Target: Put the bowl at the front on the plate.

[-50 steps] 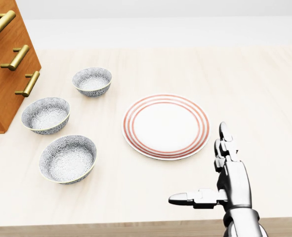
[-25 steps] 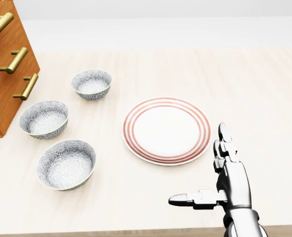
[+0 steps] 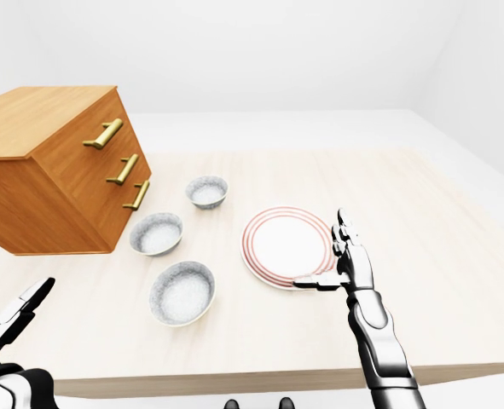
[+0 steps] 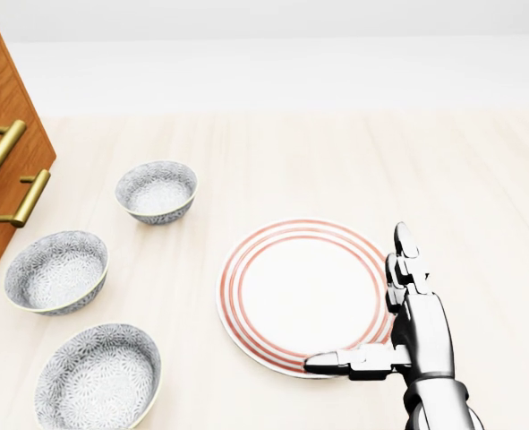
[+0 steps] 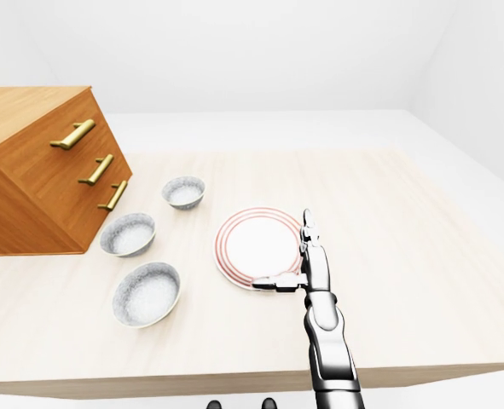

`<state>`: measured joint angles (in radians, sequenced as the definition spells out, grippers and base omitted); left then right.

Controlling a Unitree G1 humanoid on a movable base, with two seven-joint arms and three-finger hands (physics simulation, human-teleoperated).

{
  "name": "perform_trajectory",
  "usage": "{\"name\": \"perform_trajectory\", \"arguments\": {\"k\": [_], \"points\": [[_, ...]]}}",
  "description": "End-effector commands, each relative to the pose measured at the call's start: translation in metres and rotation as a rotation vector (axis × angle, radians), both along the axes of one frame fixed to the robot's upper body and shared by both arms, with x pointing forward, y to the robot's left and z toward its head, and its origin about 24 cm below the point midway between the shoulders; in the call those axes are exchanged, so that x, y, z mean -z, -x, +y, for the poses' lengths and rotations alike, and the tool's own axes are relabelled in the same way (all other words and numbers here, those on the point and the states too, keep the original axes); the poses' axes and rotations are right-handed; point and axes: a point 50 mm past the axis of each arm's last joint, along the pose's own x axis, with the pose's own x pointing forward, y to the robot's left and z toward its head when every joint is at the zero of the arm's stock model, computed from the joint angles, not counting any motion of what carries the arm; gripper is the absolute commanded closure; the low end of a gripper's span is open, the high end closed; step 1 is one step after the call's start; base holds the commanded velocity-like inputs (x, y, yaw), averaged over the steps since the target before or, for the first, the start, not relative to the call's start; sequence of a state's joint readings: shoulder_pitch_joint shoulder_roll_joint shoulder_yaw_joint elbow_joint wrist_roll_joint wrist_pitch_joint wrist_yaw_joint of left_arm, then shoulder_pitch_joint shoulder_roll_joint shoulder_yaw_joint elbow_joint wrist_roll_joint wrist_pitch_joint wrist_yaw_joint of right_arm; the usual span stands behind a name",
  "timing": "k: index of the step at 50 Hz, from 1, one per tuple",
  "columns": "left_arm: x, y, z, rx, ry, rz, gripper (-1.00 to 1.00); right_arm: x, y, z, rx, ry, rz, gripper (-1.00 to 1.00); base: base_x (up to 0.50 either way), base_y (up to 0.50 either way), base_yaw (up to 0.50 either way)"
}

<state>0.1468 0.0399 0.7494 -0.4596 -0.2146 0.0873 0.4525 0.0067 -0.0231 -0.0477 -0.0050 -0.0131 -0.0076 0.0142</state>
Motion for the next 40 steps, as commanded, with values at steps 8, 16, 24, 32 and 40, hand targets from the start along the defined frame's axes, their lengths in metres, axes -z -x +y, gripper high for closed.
{"name": "perform_trajectory", "arguments": {"k": [8, 16, 24, 32, 40], "points": [[0.002, -0.001, 0.0, 0.0, 0.005, 0.008, -1.0, 0.0, 0.0, 0.0, 0.0, 0.002, -0.002, -1.0, 0.35, 0.0, 0.0], [0.003, -0.001, 0.0, -0.001, 0.008, 0.013, -1.0, 0.0, 0.0, 0.0, -0.001, 0.002, -0.002, -1.0, 0.35, 0.0, 0.0], [0.005, -0.002, 0.0, 0.001, 0.016, 0.016, -1.0, -0.001, 0.0, 0.001, 0.0, 0.005, -0.003, -1.0, 0.35, 0.0, 0.0], [0.003, -0.001, 0.0, 0.0, 0.009, 0.011, -1.0, -0.003, 0.001, 0.001, 0.001, 0.013, -0.006, -1.0, 0.11, 0.0, 0.0], [0.0, 0.0, 0.0, -0.001, 0.001, 0.002, -1.0, -0.016, 0.008, 0.0, 0.004, 0.002, -0.047, -1.0, 0.0, 0.0, 0.0]]}}
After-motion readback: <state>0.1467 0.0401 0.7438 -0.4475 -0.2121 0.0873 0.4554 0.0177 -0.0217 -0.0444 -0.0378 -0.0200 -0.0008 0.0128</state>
